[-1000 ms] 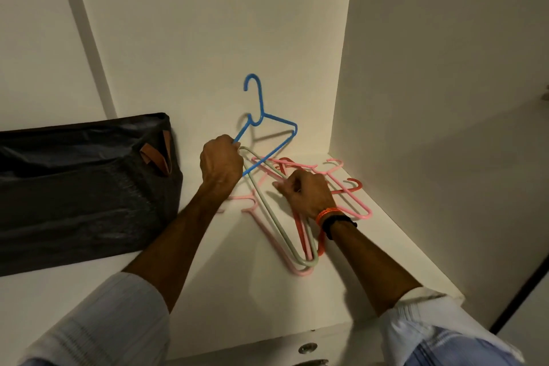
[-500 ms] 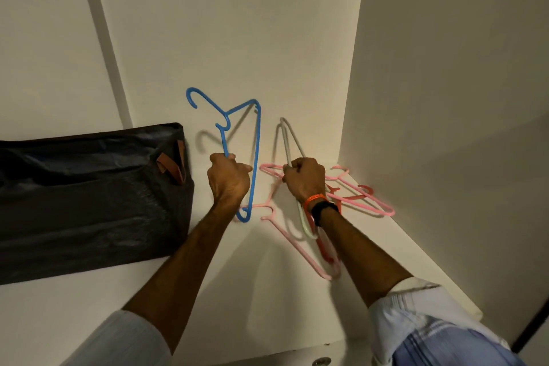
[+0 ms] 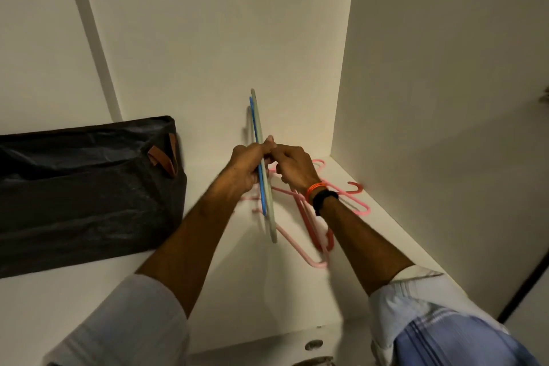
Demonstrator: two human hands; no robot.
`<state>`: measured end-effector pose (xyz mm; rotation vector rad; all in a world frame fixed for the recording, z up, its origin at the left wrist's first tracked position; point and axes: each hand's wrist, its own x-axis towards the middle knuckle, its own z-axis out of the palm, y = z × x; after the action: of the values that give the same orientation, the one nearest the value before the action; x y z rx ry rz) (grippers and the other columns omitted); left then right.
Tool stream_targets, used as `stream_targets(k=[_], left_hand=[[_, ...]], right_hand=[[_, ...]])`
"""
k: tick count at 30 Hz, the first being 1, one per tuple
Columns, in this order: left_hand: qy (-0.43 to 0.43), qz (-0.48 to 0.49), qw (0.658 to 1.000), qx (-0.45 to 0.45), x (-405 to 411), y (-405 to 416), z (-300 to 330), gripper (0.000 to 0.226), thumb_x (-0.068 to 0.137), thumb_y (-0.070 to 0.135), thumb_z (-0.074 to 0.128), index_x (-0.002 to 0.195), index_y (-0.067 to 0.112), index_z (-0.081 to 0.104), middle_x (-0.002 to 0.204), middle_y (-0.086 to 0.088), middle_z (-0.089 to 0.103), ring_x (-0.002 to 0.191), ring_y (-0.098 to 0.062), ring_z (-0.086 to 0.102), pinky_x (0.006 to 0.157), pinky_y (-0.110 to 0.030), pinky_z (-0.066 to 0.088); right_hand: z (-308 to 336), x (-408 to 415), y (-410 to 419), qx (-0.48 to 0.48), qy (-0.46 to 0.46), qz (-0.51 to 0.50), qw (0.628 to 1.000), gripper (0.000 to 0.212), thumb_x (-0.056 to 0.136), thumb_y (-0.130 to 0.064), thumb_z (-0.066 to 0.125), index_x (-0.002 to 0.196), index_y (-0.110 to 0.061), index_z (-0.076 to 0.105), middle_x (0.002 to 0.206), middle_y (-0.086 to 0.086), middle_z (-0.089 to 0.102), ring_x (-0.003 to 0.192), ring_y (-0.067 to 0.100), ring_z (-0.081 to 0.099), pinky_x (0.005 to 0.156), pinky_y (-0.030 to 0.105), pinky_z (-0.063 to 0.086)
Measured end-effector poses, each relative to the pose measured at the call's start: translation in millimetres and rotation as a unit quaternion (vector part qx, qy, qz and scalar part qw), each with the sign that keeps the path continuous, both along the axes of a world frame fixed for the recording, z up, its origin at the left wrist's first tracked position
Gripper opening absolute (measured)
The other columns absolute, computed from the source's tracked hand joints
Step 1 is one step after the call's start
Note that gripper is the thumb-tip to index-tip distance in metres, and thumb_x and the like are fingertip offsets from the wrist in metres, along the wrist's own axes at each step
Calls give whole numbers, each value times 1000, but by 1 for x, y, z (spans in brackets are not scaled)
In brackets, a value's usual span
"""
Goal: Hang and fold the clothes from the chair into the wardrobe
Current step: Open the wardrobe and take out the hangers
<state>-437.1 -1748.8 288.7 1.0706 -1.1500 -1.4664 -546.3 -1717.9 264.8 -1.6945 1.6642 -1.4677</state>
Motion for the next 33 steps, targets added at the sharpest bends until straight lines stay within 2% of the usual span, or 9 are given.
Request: stream_targets(k=[2,5,7,9,13,19,23,26,33], left_hand=[[14,-3,1000,24,1,-2,-1,25,90,6,67,111,-7,64,82,-10,68,66,-17,64,69,-35,60],[49,11,999,19,5,1,-1,13,93,-4,59,106,-5,58,76,-10,68,43,-10,58,42,-21,48],[55,15,998,-10,9,0,-1,13,97,-1,49,108,-4,55,73,-5,67,36,-5,44,35,-17,34],[42,12,998,-49,15,0,0,15,98,1,43,105,-3,56,70,-2,64,37,-4,36,35,-17,28],[14,34,995,-89,20,4,3,12,100,6,46,100,3,57,81,-8,66,35,-3,36,34,-16,29],[69,105,989,-75,27,2,2,15,100,16,54,94,6,63,66,-4,63,35,-5,36,35,-18,27],[95,124,985,-78,27,2,5,18,103,18,47,98,6,60,67,-5,62,37,-6,34,36,-17,25],[106,145,979,-100,22,5,11,19,104,19,45,98,8,58,65,-5,58,37,-6,32,36,-16,24],[151,73,978,-126,19,16,26,21,104,19,45,91,10,58,58,-1,45,36,-4,30,35,-16,24]], right_hand=[[-11,-17,1,-12,15,-47,999,26,96,-34,60,114,-19,71,95,2,75,80,8,65,81,24,51],[-31,-48,7,79,131,-123,981,35,89,-34,67,120,-18,63,99,3,72,88,18,66,86,30,53],[-43,-60,13,216,286,-98,928,41,85,-48,69,113,-17,66,98,1,69,90,20,64,84,33,54],[-54,-63,17,265,342,-86,898,39,85,-52,69,103,-18,72,89,-2,68,83,17,62,80,32,55],[-58,-59,16,187,327,-142,916,24,91,-37,64,100,-18,76,90,3,72,79,18,63,81,37,57],[-34,-60,6,121,320,-198,919,22,94,-28,60,102,-11,72,96,9,69,88,27,64,81,36,55],[-17,-59,-1,84,250,-244,933,23,94,-28,62,97,-8,74,87,11,70,80,28,65,76,38,57],[-4,-51,-9,89,205,-248,943,26,92,-31,66,100,-7,73,92,14,70,84,31,66,76,39,57],[7,-38,-17,99,324,-177,924,24,91,-27,68,108,-12,74,100,14,70,90,31,66,80,38,56]])
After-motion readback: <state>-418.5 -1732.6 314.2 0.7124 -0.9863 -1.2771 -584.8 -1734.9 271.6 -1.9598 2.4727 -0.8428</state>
